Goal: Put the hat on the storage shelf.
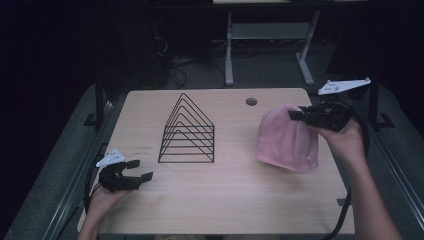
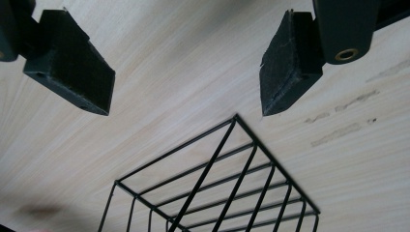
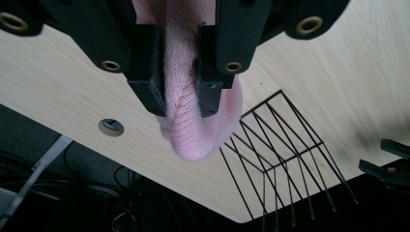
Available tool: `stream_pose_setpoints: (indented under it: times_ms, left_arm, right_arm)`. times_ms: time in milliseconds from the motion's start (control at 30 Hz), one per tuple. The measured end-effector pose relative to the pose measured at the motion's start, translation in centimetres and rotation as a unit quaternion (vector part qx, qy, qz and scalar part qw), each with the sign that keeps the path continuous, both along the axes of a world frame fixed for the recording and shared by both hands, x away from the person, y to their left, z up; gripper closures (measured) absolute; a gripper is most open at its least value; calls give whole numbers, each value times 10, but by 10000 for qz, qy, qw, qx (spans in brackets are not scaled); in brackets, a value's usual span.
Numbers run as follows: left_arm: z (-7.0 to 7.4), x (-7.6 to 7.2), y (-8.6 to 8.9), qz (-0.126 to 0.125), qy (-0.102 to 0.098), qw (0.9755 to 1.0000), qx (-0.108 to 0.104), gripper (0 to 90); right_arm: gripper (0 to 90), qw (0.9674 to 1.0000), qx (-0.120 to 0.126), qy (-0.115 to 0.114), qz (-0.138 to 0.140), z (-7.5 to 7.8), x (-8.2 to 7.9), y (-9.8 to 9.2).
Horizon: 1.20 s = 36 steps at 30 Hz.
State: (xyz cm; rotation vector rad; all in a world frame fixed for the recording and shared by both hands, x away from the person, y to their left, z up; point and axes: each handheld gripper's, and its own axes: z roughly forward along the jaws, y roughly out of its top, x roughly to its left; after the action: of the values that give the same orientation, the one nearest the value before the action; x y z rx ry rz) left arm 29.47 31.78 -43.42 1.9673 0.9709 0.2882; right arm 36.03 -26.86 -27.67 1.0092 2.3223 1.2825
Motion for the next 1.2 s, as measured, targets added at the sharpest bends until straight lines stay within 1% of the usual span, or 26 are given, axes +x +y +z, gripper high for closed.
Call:
stream_pose_setpoints:
  times_ms: [133,200,300,400,500,600,667,700,833,933,1100,1200]
  left_arm:
    - [2,1,-2,-65,25,10000,-25,198]
    - [4,2,-3,-113,34,9999,6,198]
    - [8,3,-4,-162,17,9999,-17,198]
    - [12,2,-4,-201,-5,9998,-54,198]
    - [17,1,-5,-247,-39,9997,-60,198]
    - [20,1,-5,-319,-59,9995,-41,198]
    - [22,0,-6,-323,-55,9994,-75,199]
    - [23,1,-5,-359,-75,9993,-51,198]
    - [27,1,-6,-405,-101,9990,-127,198]
    - [32,2,-6,-424,-134,9989,-157,198]
    - [42,3,-6,-474,-220,9986,-68,199]
    - [47,4,-6,-503,-268,9983,-92,199]
  right_arm:
    - [749,10000,4,-74,39,9,-1,2]
    - [749,9999,25,-78,69,14,-2,3]
    - [749,9998,-5,-137,121,19,-2,6]
    - [749,9997,32,-150,174,23,-3,8]
    - [749,9996,74,-148,212,27,-3,11]
    - [749,9995,74,-201,240,32,-3,13]
    - [749,9994,95,-198,280,35,-2,15]
    - [749,9993,85,-215,292,37,-2,16]
    - [748,9990,68,-271,360,43,-1,23]
    - [749,9985,50,-292,461,49,0,31]
    - [749,9976,81,-318,614,56,2,45]
    - [749,9968,77,-341,725,60,3,54]
